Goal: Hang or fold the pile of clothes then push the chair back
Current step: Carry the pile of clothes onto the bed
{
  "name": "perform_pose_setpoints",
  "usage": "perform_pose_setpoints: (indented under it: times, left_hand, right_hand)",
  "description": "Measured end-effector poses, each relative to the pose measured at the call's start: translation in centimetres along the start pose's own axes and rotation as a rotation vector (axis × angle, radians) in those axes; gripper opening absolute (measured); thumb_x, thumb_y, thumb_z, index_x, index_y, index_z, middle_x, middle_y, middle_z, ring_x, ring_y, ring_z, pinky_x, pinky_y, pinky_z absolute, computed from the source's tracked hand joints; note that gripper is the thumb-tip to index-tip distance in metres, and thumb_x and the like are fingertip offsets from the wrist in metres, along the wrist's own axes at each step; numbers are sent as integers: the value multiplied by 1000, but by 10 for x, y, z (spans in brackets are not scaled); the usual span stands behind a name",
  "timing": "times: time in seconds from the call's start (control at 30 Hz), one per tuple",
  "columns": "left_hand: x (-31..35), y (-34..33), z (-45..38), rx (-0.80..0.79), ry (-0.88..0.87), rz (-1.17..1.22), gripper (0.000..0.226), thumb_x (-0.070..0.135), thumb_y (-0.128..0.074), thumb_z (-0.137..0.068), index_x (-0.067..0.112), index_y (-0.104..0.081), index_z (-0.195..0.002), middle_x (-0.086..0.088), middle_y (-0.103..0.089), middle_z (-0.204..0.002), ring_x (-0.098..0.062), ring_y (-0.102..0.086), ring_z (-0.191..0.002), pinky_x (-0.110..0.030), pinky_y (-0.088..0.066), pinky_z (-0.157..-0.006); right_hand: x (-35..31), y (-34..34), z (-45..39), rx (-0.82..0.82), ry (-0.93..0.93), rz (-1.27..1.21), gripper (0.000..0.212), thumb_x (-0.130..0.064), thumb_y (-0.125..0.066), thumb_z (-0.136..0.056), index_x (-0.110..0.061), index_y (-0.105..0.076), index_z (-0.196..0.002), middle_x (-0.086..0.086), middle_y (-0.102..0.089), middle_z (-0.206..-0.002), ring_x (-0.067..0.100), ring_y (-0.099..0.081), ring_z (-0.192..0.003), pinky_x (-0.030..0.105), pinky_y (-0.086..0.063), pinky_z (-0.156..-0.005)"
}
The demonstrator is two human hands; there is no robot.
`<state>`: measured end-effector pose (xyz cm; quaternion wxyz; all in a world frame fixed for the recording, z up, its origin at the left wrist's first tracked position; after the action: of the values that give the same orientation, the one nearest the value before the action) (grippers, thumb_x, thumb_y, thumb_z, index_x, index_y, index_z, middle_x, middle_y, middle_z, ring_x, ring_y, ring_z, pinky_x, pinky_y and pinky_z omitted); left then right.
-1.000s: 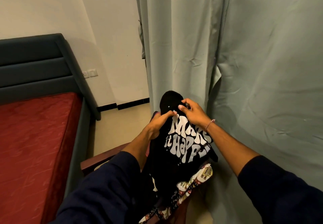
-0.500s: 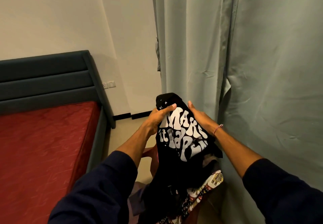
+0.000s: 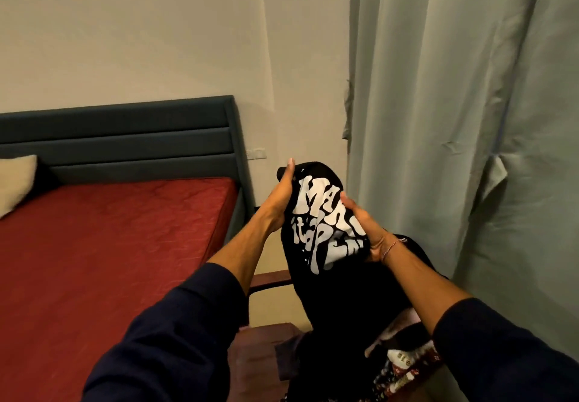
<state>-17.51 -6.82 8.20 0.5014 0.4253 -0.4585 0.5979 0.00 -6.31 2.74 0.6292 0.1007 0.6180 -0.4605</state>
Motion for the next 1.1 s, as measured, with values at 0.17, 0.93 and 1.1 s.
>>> perform_pose_setpoints:
  times: [0.17, 0.93, 1.1]
  left_hand:
    - [12, 114, 35, 181, -45, -62, 65, 66, -42, -96, 13, -71, -119, -11, -75, -111, -26, -71, -106, -45, -49, -104]
    - [44, 590, 272, 694, -155, -196, 6, 21, -62, -97, 26, -64, -97, 8, -69, -82, -10, -65, -78, -31, -46, -70]
    - [33, 651, 280, 805, -171, -142, 14, 20, -61, -98, 21, -63, -111, 2, -67, -91, -15, -64, -81, -36, -48, -76]
  right_hand:
    - [17, -76, -44, -103, -44, 92, 46, -38, -61, -97, -5, -65, -129, 22, -62, -132, 35, -64, -112, 49, -43, -110]
    - [146, -515, -297, -229, 93, 483, 22, -15, -60, -100, -4, -67, -117, 15, -74, -104, 26, -72, -89, 39, -61, -77]
    - [164, -568, -346, -270, 102, 539, 25, -20, -65, -98, -6, -68, -118, 17, -73, -110, 32, -71, -98, 48, -59, -88]
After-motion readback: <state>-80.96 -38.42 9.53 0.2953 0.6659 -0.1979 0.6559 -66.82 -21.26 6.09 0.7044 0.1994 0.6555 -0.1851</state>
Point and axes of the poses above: each hand's wrist, its own z-axis away from the middle knuckle, its own y-axis out of the back of the hand, x = y × z, the point moved 3 cm from there along -z, towards the middle knuckle
